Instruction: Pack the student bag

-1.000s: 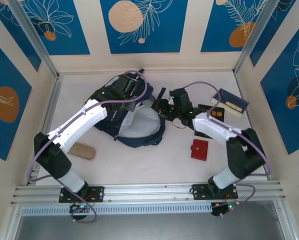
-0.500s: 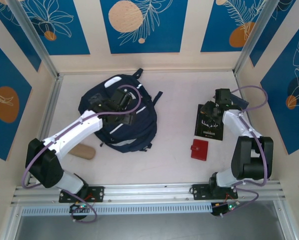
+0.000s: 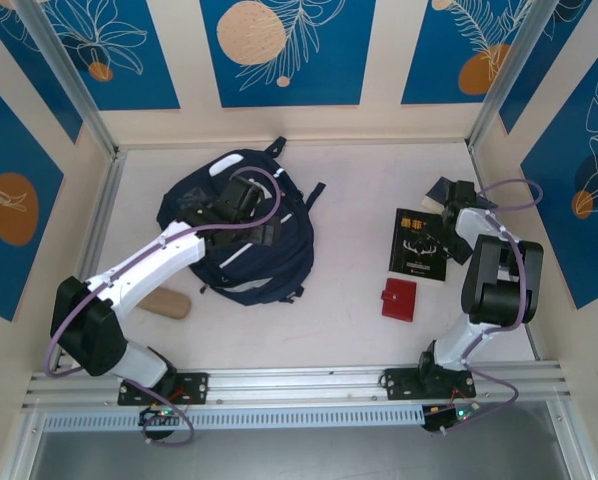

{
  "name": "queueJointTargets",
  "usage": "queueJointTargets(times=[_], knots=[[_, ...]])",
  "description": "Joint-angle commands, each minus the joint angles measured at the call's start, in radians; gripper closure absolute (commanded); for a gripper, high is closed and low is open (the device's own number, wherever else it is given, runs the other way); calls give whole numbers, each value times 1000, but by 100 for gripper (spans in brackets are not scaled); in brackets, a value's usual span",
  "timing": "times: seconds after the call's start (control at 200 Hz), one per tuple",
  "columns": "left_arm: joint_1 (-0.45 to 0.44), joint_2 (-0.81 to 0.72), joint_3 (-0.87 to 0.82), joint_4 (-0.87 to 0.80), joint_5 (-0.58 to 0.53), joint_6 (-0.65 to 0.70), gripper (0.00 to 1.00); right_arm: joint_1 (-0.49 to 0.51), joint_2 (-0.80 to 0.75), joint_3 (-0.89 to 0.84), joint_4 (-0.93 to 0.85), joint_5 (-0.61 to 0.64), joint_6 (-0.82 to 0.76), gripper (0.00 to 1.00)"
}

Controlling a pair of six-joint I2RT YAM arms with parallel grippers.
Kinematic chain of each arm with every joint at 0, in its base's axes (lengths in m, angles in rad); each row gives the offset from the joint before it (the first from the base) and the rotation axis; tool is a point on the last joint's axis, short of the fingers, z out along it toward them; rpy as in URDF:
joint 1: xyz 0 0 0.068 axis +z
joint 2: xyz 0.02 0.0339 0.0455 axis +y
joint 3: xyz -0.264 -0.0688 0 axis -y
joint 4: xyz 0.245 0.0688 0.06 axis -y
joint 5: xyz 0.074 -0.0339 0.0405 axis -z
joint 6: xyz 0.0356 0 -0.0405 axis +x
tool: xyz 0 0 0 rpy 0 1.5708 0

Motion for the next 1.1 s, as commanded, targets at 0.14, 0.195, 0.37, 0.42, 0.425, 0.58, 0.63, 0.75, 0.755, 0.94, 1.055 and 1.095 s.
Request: queueJointTargets(times=[0.14,0.195,0.37,0.42,0.425,0.58,0.63,0.75,0.755,0.94,1.055,1.095], knots=[[13,-2,-11,13,39,-8,0,-36,81,65,-35,-192,-85,23],[14,1,-14,15,43,-8,0,-35,97,74,-48,-198,-92,28],[13,19,-6,16,68,-1,0,-7,110,83,-62,-224,-134,37],[13,29,2,16,84,0,0,7,113,90,-68,-236,-146,37],[14,30,2,16,86,0,0,9,114,91,-68,-238,-148,37],[12,67,26,30,153,-11,0,79,150,126,-95,-283,-209,39],[11,80,34,41,180,-15,0,107,167,144,-110,-275,-225,39],[10,125,67,59,245,-30,0,176,206,181,-137,-285,-262,40],[10,127,69,59,247,-31,0,179,207,181,-138,-285,-263,40],[-21,223,169,47,318,-62,0,301,238,208,-163,-356,-312,41],[-58,288,232,45,346,-97,1,352,230,207,-168,-382,-303,41],[-72,314,254,44,352,-111,2,358,223,203,-168,-392,-294,41]])
